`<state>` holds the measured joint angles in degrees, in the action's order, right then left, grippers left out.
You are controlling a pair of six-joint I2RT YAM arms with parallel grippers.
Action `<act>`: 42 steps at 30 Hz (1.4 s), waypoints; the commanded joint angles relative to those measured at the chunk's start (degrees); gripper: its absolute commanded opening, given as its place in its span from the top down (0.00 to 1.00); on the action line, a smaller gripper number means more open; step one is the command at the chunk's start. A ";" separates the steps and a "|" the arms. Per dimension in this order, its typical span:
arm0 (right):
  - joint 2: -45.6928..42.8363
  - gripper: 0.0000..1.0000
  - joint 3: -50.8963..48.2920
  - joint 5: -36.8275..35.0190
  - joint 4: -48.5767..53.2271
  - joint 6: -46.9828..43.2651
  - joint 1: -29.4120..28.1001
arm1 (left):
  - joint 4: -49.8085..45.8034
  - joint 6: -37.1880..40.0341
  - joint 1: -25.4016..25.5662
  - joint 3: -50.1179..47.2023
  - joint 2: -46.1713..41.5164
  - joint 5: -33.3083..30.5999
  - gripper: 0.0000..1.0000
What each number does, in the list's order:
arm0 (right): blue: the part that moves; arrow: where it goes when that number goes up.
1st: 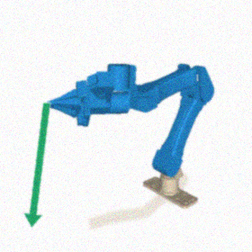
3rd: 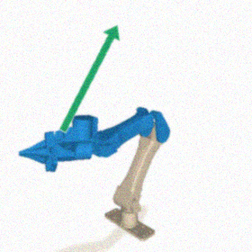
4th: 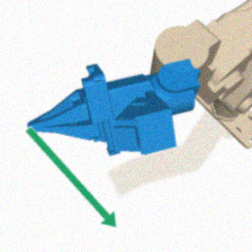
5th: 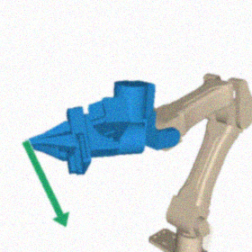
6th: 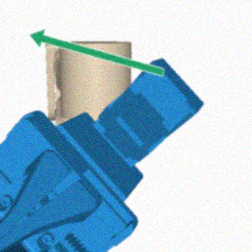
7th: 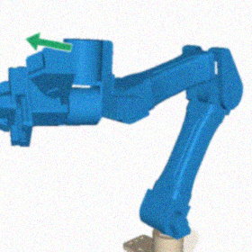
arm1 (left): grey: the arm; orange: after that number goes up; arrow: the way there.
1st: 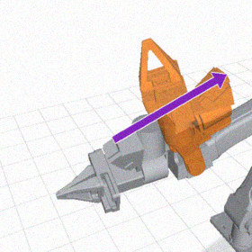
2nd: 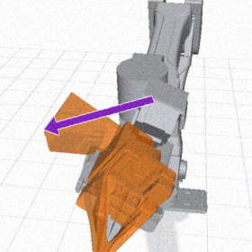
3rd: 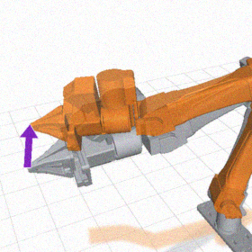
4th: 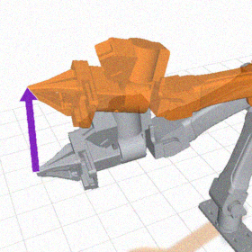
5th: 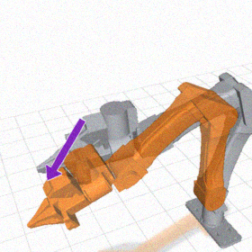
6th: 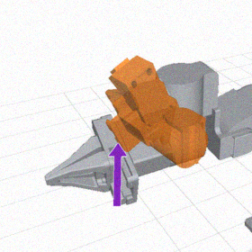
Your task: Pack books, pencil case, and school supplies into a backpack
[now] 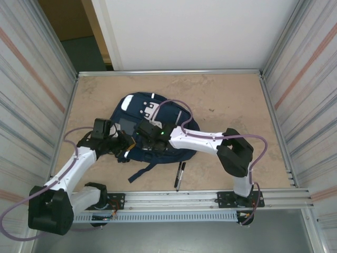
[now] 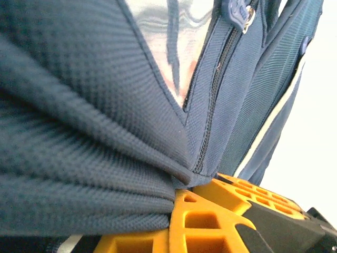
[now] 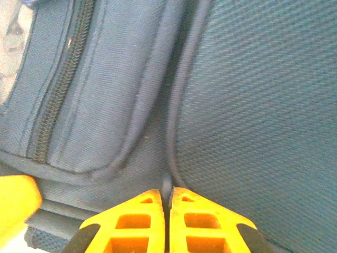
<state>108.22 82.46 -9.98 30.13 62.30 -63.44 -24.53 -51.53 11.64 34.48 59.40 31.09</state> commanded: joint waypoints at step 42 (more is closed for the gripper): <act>-29.44 1.00 -28.71 0.03 -17.57 -25.42 6.21 | -3.71 13.26 -10.39 28.05 30.52 -1.44 0.66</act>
<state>75.90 50.02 -14.74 15.97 42.28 -57.60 -28.77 -41.78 2.31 57.93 88.20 33.32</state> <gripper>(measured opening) 0.049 0.178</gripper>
